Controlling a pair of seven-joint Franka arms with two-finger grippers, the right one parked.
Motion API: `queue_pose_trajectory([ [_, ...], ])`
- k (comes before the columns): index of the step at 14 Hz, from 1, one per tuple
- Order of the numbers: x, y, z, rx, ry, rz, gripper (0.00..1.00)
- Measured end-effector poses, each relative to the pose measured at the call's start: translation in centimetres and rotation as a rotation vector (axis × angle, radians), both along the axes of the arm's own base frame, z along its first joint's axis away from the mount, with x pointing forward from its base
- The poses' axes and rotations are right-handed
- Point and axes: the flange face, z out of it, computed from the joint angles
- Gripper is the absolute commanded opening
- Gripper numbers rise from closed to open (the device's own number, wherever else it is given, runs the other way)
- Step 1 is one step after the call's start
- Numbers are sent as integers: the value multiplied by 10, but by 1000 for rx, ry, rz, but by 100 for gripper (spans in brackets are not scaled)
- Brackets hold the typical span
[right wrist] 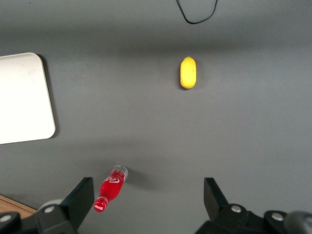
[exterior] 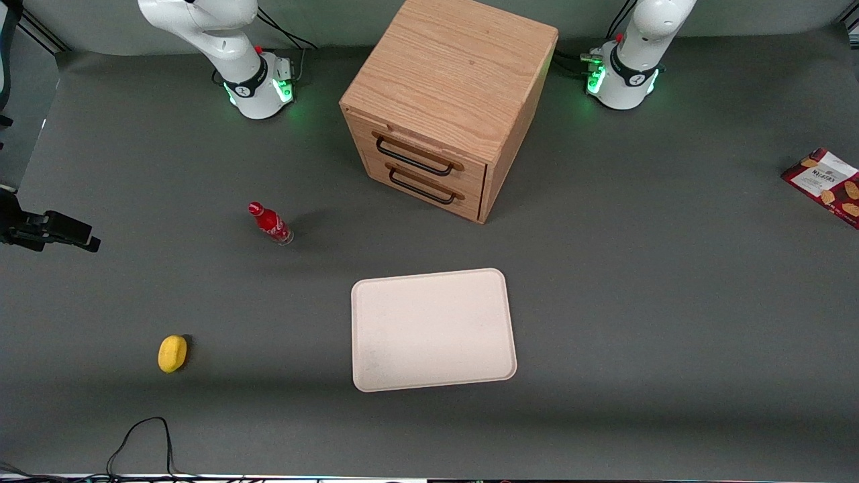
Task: Place red cookie box on tray
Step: 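Lower the left gripper and close it on the cookie box, then lift the cookie box upright with the left gripper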
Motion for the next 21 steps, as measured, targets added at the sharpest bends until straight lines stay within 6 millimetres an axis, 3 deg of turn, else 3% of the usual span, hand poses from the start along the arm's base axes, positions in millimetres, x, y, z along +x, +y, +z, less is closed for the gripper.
queue_pose_trajectory([
  [5, 4, 0, -63, -36, 10, -4, 100],
  [13, 10, 5, -132, -62, 6, -9, 100],
  [14, 11, 3, -136, -67, 8, -11, 93],
  [16, 13, 2, -140, -70, 8, -16, 42],
  [18, 17, 0, -139, -68, 5, -22, 0],
  [21, 17, 0, -139, -68, 5, -24, 0],
])
